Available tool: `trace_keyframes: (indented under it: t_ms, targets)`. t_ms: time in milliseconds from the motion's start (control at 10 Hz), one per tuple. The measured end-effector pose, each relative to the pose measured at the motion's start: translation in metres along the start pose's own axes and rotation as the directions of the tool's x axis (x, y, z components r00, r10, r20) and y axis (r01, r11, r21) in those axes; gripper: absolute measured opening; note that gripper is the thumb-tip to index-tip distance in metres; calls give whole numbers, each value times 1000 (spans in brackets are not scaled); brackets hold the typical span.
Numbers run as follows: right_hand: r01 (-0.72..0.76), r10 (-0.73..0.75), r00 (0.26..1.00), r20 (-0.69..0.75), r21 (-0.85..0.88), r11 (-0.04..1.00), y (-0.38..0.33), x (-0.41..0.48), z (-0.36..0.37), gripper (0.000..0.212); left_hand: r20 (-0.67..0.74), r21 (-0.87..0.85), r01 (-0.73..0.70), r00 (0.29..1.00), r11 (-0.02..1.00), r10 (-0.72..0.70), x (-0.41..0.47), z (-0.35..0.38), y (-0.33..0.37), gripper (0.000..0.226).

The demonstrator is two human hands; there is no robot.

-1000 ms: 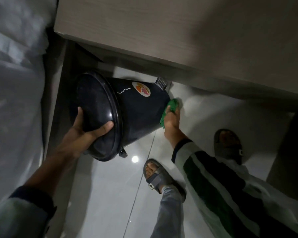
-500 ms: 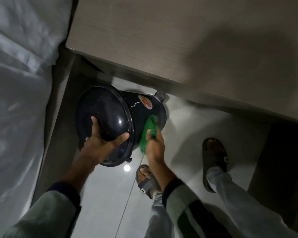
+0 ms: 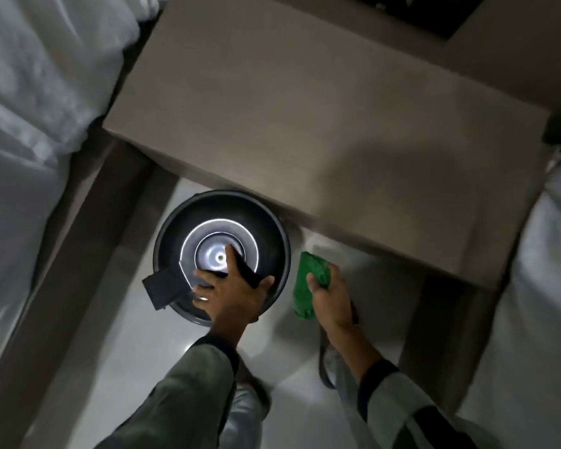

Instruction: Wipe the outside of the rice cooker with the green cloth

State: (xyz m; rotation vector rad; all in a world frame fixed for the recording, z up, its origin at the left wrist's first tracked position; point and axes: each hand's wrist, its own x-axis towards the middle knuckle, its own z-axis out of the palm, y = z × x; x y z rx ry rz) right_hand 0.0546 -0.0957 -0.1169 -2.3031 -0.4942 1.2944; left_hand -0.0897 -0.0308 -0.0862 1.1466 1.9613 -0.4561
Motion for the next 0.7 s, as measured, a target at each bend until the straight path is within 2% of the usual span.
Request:
trace_keyframes:
  t_ms: [100, 200, 300, 400, 500, 600, 700]
  targets:
    - [175, -171, 984, -50, 105, 979, -42, -20, -26, 32, -67, -235, -118, 992, 965, 105, -24, -23, 25, 72]
    - [353, -345, 927, -148, 27, 935, -91, -23, -51, 33, -77, -698, -270, 949, 663, 306, -64, -48, 66, 22]
    - [550, -541, 819, -192, -6, 835, -129, -14, -72, 14, 66, -886, -127, 917, 446, 393, -76, -62, 114, 35]
    - [551, -544, 835, -84, 102, 829, -142, 12, -82, 28, 99, -886, -96, 917, 453, 387, -57, -59, 152, 26]
    - [471, -458, 882, 113, -158, 868, -136, 44, -83, 42, -95, -558, -265, 962, 787, 257, -27, -50, 161, 33]
    - [521, -474, 853, 220, -426, 739, -132, 48, -79, 42, -311, -253, -370, 906, 894, 287, -19, -58, 144, 43]
    - [537, -536, 826, 177, -539, 649, -138, 32, -86, 44, -350, 14, -469, 825, 883, 444, -32, -85, 113, 51]
